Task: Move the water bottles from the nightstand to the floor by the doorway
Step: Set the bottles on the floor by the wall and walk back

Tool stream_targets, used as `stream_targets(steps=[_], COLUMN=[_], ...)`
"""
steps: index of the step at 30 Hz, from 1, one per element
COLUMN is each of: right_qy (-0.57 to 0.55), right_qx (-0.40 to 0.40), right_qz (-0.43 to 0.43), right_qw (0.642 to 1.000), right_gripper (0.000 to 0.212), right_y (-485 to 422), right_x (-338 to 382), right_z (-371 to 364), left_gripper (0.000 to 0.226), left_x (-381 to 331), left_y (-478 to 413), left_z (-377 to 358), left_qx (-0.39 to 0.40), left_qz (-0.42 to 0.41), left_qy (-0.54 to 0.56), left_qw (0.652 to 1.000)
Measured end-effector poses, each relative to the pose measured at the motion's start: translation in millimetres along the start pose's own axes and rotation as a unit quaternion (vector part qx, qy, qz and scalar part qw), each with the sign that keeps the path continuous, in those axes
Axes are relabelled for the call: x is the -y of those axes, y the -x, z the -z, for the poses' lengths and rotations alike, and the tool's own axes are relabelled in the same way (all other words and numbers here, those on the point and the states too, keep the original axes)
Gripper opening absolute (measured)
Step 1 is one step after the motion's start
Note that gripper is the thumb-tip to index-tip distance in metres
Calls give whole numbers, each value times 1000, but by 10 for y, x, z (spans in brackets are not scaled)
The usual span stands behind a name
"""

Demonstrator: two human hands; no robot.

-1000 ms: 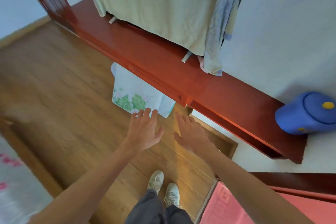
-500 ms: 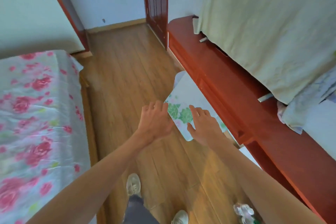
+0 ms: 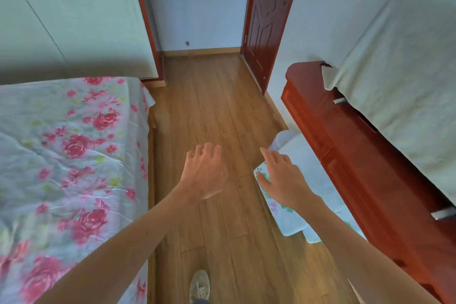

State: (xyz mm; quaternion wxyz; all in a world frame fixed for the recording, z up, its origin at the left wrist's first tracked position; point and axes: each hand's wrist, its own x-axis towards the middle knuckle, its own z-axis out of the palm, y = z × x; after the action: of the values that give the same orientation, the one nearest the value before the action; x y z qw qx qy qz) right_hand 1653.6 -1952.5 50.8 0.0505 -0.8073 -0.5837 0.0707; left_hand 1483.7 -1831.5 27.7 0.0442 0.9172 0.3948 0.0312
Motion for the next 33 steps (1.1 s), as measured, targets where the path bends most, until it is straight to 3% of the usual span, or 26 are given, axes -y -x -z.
stream_targets(steps=[16, 33], right_qy=[4, -3], right_qx=[2, 6], right_qz=[74, 153], right_qw=[997, 988], right_gripper=[69, 71], right_y=[-1592, -3820], right_x=[1050, 1011], right_z=[10, 46], left_gripper=[63, 59], left_x=[1459, 2195], left_y=[-846, -2521], left_z=[308, 343], left_qx=[1, -6], left_qz=[66, 145], left_qy=[-5, 1], left_qw=[998, 989])
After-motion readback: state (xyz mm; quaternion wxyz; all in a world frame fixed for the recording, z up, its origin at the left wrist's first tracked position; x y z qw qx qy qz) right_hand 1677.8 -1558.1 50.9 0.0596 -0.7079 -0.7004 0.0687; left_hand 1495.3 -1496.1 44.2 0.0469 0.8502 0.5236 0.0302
